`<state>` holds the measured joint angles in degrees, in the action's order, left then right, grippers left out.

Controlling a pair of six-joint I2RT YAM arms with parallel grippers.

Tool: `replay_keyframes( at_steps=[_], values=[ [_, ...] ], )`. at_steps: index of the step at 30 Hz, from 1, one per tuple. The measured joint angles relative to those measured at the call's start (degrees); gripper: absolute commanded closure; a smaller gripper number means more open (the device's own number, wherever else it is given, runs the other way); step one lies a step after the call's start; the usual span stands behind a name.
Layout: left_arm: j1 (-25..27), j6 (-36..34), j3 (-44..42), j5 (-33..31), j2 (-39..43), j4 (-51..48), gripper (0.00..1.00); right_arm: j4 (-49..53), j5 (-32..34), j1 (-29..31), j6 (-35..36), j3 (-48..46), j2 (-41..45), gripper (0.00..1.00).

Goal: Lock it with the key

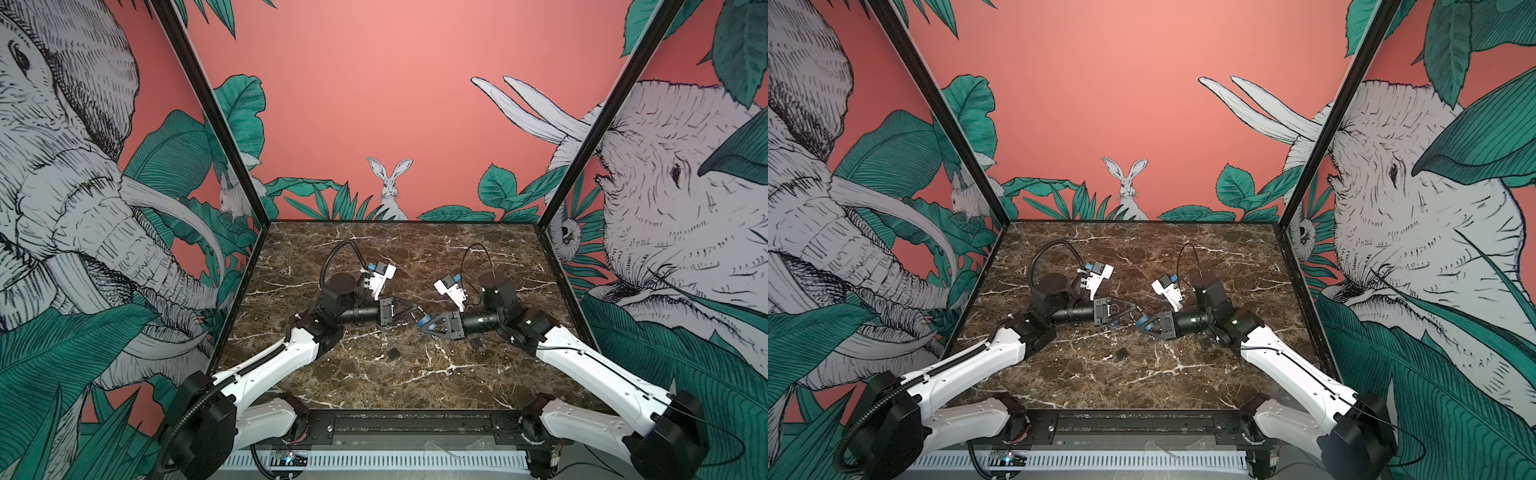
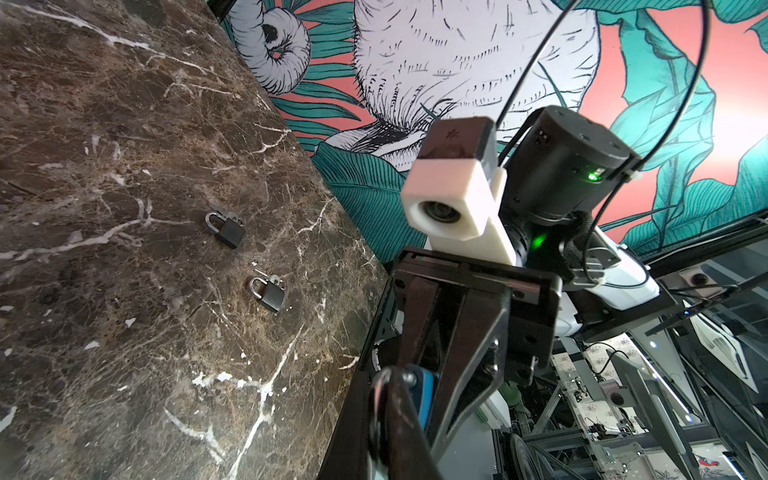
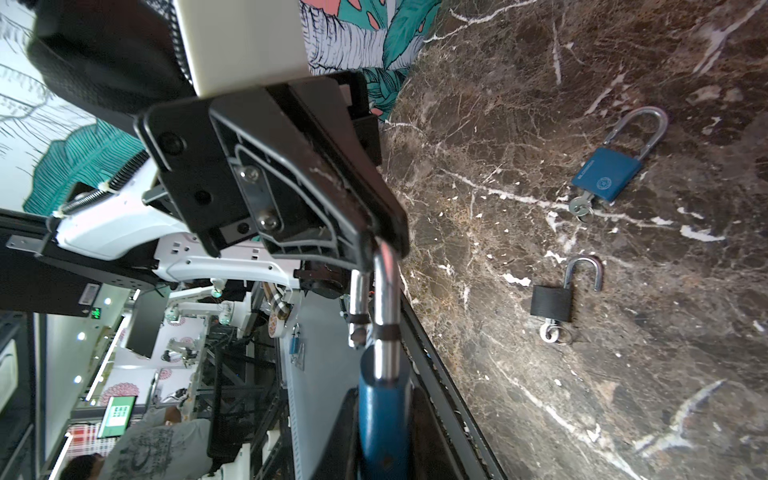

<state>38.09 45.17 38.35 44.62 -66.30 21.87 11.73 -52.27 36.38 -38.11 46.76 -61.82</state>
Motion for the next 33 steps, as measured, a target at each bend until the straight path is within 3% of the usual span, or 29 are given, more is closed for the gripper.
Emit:
replay_keyframes(
  at_steps=[11, 33],
  values=[
    [-0.07, -0.33, 0.0, -0.07, 0.04, 3.06, 1.0, -6.19, -1.7, -0.28, -9.9, -1.64, 1.79, 1.0],
    [-0.55, 0.39, -1.53, -0.5, -0.55, 7.41, 1.0, -14.4, -2.03, -0.35, -17.33, -4.5, 1.84, 1.0]
  ],
)
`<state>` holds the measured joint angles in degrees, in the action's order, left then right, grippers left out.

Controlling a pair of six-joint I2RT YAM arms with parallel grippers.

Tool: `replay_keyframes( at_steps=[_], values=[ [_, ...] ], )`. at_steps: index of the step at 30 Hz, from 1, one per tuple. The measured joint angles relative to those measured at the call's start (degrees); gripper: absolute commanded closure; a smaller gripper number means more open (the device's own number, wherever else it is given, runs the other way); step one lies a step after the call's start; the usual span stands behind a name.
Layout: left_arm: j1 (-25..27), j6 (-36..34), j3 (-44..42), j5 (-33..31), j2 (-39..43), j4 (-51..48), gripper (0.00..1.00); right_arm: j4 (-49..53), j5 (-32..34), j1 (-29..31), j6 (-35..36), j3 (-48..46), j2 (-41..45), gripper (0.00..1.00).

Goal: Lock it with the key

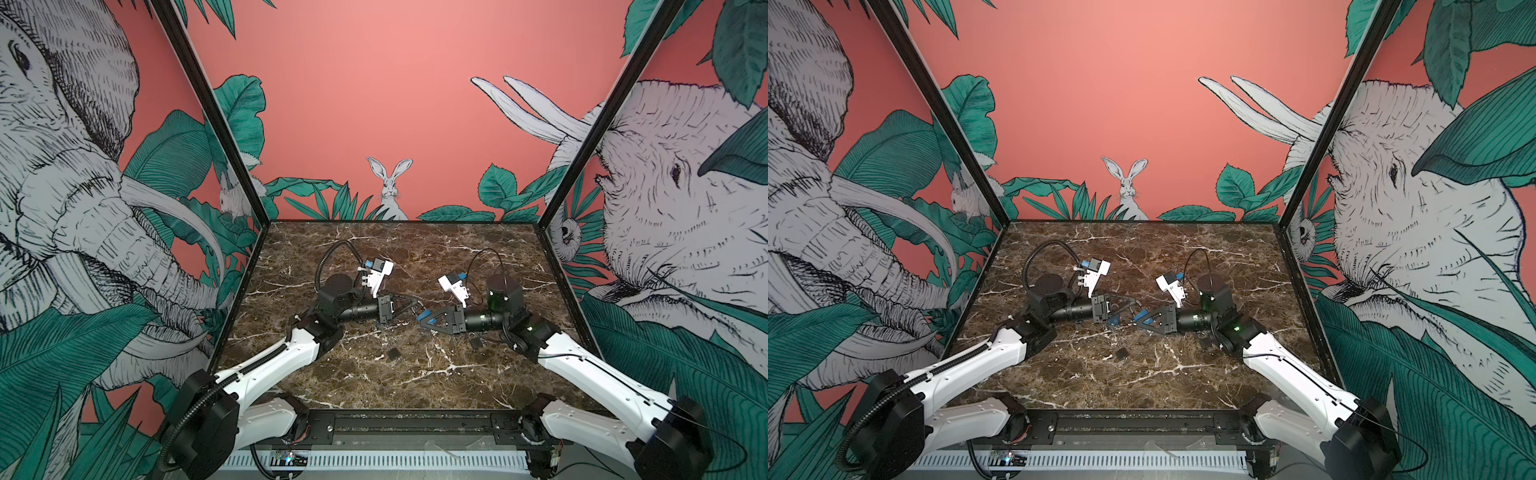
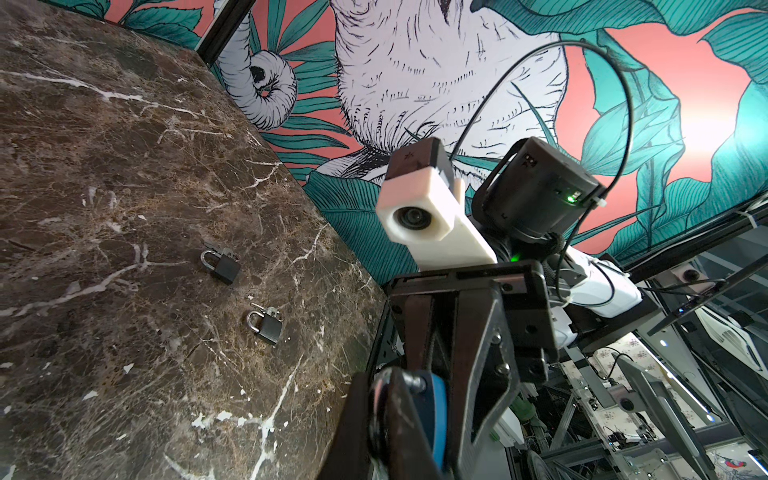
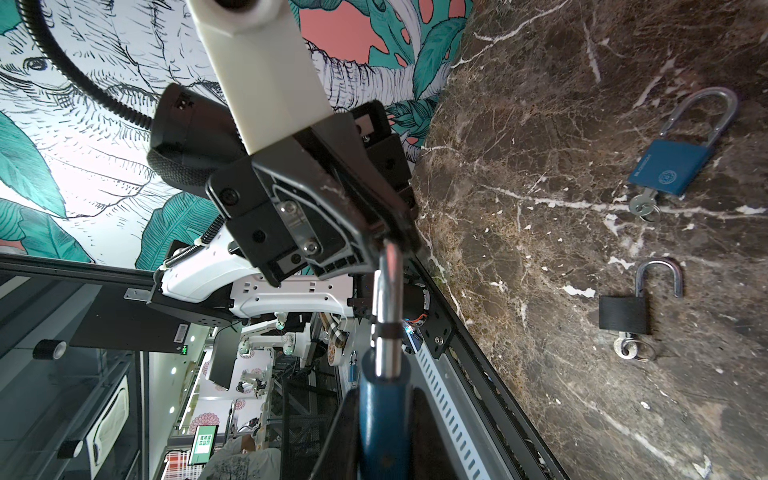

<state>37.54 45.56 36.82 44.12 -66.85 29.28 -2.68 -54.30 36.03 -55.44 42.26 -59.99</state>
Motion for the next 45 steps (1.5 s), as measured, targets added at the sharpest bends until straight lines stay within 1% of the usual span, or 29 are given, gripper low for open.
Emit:
replay_keyframes(
  at_steps=[7, 11, 19, 29, 45],
  values=[
    [0.13, 2.34, -2.32, -0.83, 0.11, 3.91, 1.0, -0.83, -0.02, 0.0, -1.46, 0.0, -0.72, 1.0],
    [1.68, 3.34, -3.06, -3.63, 0.63, 4.98, 1.0, -0.72, -0.33, 0.0, -1.68, 0.0, -0.74, 1.0],
    [4.37, 4.74, -4.59, -9.11, 3.34, 4.94, 1.0, -0.85, -1.62, 0.0, -1.77, 0.0, -0.74, 1.0],
    [6.45, 6.08, -7.06, -12.83, 7.82, 3.93, 1.0, -0.85, -2.43, 0.44, -0.68, 0.0, -0.63, 1.0],
    [11.17, 8.0, -8.81, -19.89, 9.55, 3.76, 1.0, 1.7, -3.65, 0.39, 1.14, 0.0, -0.59, 1.0]
  ],
)
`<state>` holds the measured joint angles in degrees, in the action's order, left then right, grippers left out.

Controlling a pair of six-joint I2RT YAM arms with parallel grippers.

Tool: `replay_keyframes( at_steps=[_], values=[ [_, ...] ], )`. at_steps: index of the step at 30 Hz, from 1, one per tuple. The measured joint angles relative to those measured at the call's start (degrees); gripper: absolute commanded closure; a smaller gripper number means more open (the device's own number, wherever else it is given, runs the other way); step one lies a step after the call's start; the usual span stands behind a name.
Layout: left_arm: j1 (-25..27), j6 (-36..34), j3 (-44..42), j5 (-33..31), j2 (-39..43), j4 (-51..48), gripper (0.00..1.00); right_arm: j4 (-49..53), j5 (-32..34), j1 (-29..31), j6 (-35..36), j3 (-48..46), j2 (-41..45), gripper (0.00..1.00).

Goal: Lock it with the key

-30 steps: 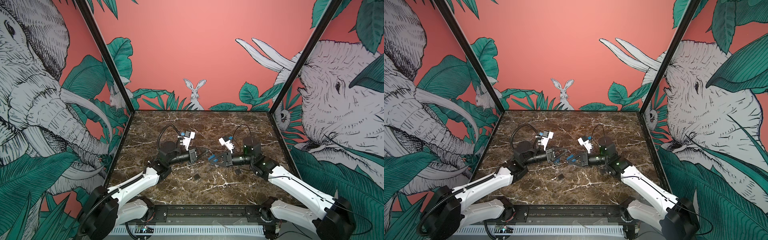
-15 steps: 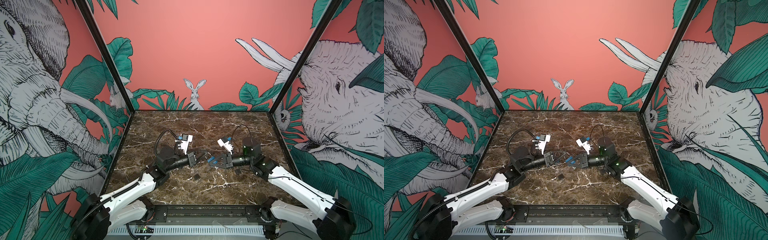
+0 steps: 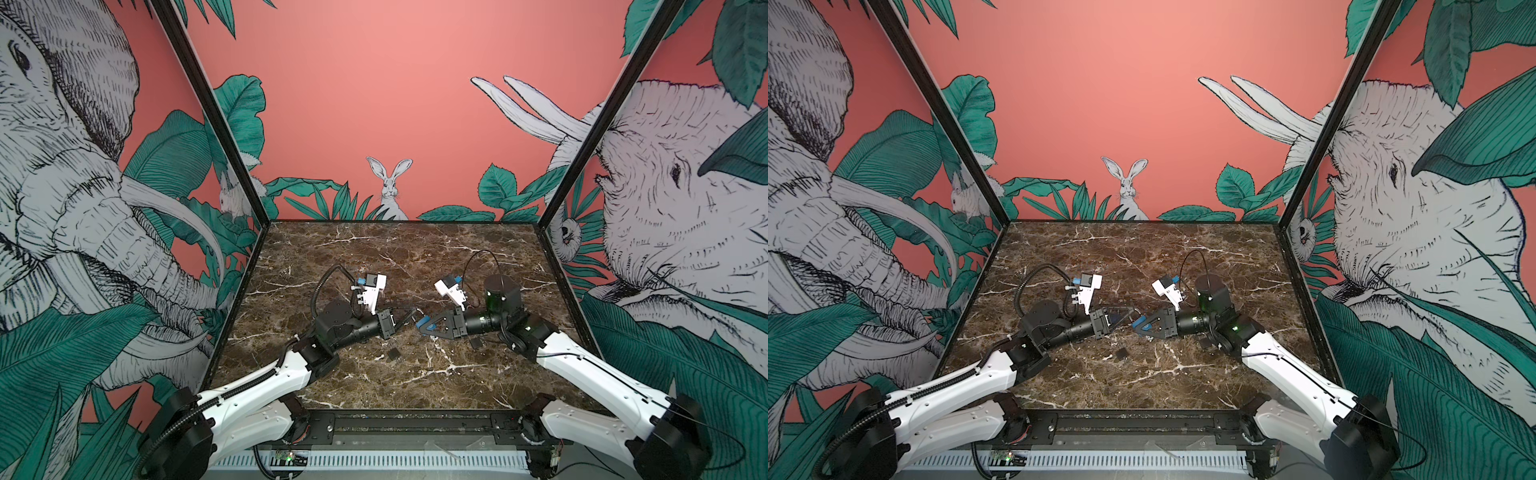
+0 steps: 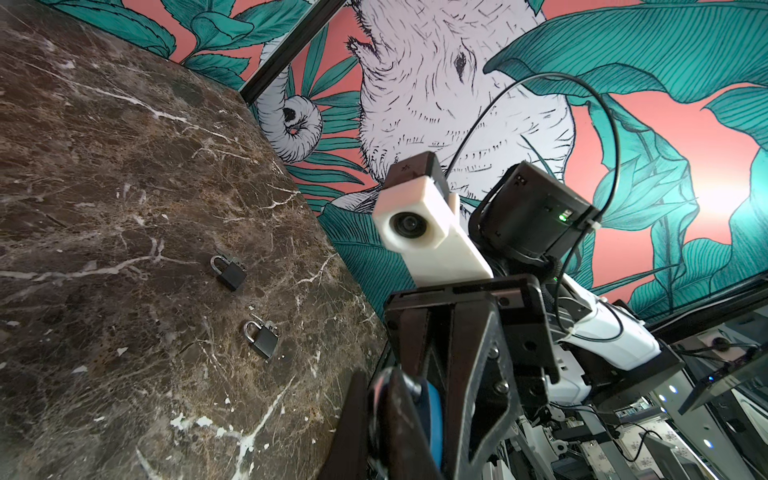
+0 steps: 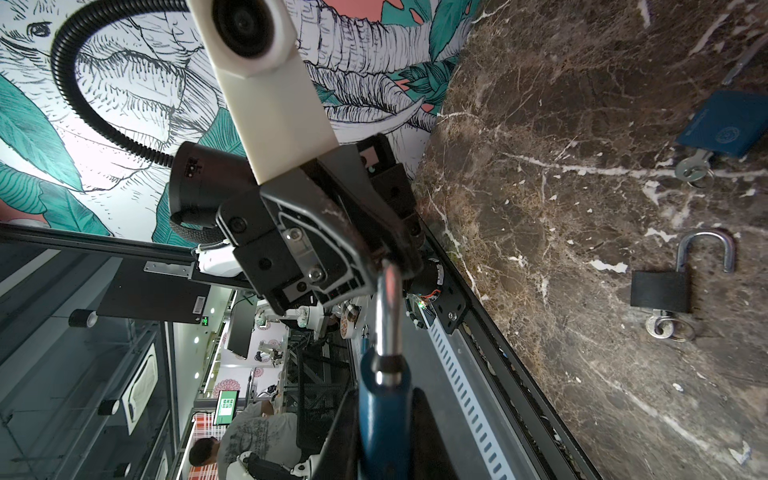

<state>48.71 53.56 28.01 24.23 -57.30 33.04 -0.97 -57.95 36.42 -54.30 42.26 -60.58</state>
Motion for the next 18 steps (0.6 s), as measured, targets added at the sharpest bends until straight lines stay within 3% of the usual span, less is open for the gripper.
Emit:
replay_keyframes(
  at_steps=[18],
  values=[
    [4.92, 1.57, -1.62, -7.91, 1.03, 0.13, 1.0, 3.85, -1.05, -1.18, 2.91, 0.35, 0.0, 1.0]
  ],
)
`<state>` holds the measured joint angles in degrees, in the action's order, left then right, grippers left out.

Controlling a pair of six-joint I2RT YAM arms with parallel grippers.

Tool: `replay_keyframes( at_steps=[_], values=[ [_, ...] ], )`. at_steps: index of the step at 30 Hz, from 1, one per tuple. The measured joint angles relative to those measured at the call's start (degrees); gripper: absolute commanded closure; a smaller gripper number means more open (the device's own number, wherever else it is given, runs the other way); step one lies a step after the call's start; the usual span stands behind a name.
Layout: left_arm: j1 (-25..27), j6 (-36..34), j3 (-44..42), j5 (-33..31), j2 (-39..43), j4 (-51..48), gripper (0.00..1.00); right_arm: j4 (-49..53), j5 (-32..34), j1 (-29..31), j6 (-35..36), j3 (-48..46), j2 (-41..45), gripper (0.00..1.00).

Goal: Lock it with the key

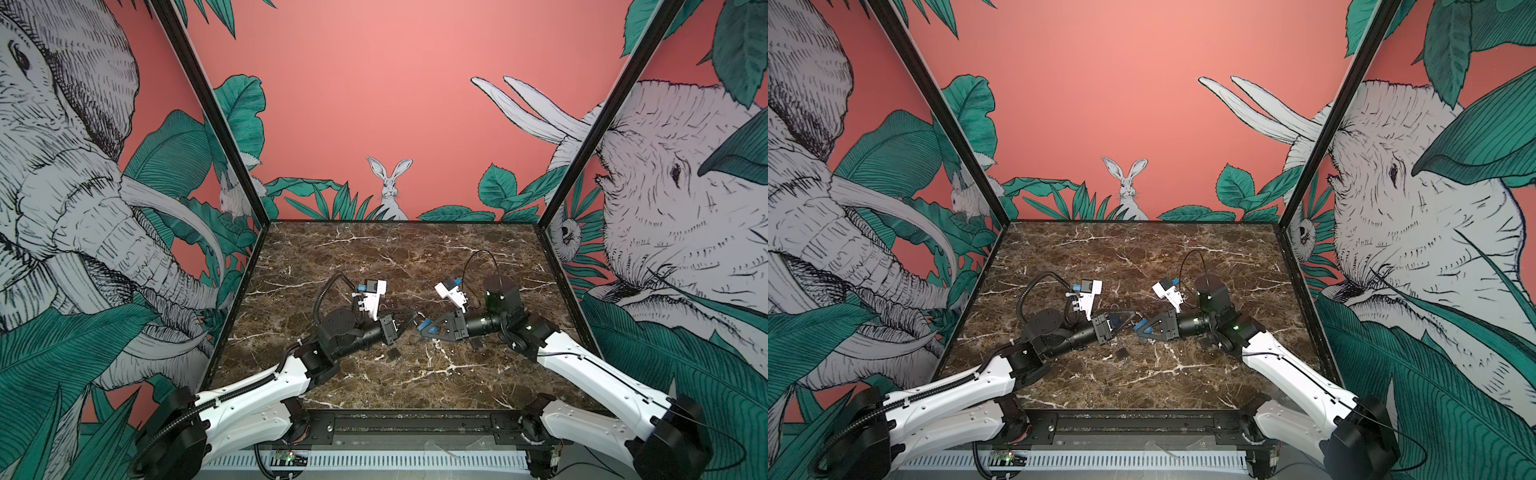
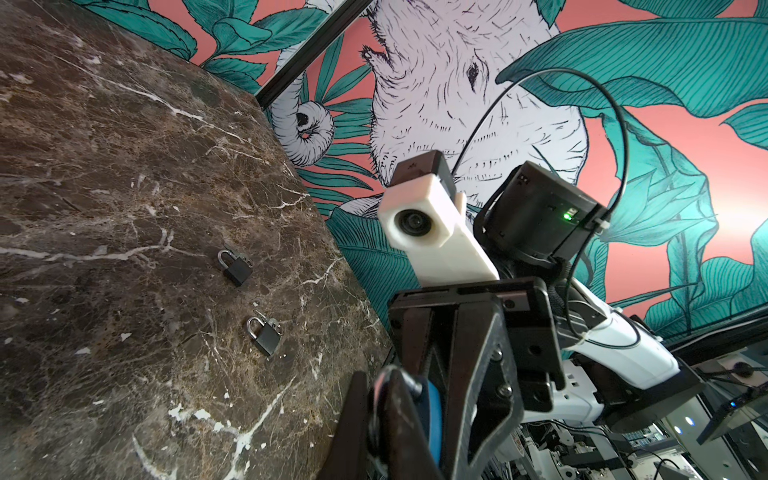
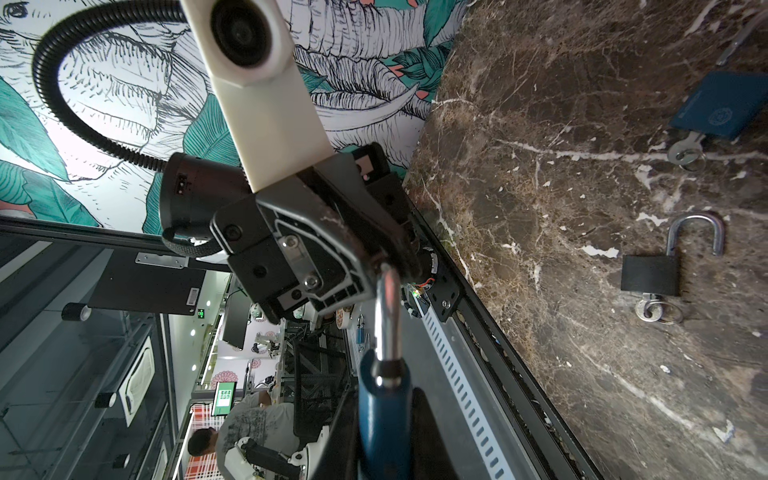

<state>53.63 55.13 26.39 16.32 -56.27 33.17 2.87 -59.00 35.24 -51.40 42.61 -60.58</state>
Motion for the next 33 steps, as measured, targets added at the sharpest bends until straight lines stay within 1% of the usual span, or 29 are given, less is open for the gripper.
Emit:
replay_keyframes(
  at_steps=[8, 12, 17, 21, 25, 29, 31, 33],
  values=[
    [2.21, 1.16, -0.57, -3.34, -1.2, 1.86, 1.0, 0.85, -0.66, -1.05, 0.42, 0.11, -0.39, 1.0],
    [2.47, 1.4, -0.87, -4.63, -1.25, 1.95, 1.0, 0.59, -1.33, -1.42, 0.39, 0.11, -1.27, 1.0],
    [2.67, -0.24, -0.9, -5.38, 2.43, -2.49, 1.0, -0.48, -2.08, -1.31, 1.95, 0.11, -1.62, 1.0],
    [1.9, -1.92, 0.68, -2.95, 5.44, -9.55, 1.0, -0.5, -2.23, -1.22, 4.94, 0.11, -1.44, 1.0],
    [-0.79, -2.91, 2.67, 2.23, 6.1, -14.05, 1.0, -1.4, -1.88, -1.11, 6.67, 0.11, -1.42, 1.0],
    [-1.97, -4.39, 5.4, 4.7, 5.42, -17.97, 0.85, -2.1, -1.88, -1.11, 7.1, 0.09, -1.2, 1.0],
    [-2.19, -5.07, 6.88, 5.97, 4.44, -19.37, 0.83, -2.78, -1.64, -0.87, 7.3, 0.09, -0.96, 1.0],
    [-2.19, -5.33, 7.93, 7.74, 3.3, -20.11, 0.77, -3.54, -1.11, -0.7, 7.56, 0.07, -0.85, 1.0]
  ],
)
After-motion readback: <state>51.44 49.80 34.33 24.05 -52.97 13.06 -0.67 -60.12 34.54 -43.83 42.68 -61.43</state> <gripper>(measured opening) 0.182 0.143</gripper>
